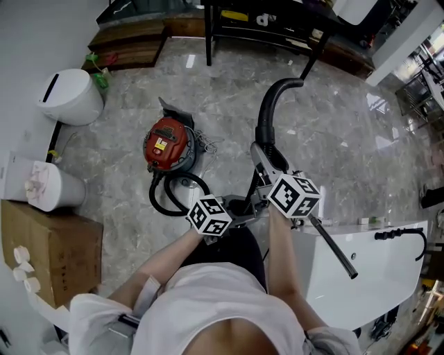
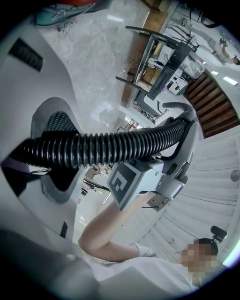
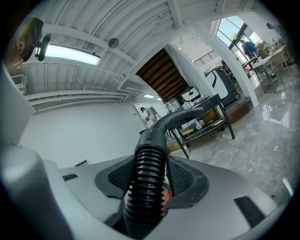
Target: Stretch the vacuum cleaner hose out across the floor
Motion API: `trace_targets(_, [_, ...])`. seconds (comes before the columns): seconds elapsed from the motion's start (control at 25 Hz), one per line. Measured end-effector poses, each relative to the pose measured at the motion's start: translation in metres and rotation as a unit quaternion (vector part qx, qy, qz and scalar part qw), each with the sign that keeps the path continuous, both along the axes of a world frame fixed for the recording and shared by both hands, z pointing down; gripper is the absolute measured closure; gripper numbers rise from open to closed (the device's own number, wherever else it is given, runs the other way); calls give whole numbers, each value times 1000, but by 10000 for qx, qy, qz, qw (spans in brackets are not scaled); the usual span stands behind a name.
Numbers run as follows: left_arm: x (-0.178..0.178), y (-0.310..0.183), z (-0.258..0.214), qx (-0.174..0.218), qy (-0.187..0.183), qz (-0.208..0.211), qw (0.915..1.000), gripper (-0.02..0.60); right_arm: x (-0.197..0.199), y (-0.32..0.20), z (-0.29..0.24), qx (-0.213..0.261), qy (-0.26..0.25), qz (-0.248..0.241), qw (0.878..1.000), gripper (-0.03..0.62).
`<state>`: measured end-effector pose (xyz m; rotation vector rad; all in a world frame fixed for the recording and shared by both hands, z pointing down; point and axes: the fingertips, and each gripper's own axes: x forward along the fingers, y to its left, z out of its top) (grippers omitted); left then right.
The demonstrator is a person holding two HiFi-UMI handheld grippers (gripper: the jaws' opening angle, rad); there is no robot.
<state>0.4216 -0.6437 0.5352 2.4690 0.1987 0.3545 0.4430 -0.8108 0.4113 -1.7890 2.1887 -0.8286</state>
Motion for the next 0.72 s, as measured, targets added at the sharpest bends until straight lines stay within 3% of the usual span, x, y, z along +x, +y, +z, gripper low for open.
trace_targets(0.72, [-9,18,3,-24,27,-38,10000,416,-13,16,6,-77,-56,-168,9998,385])
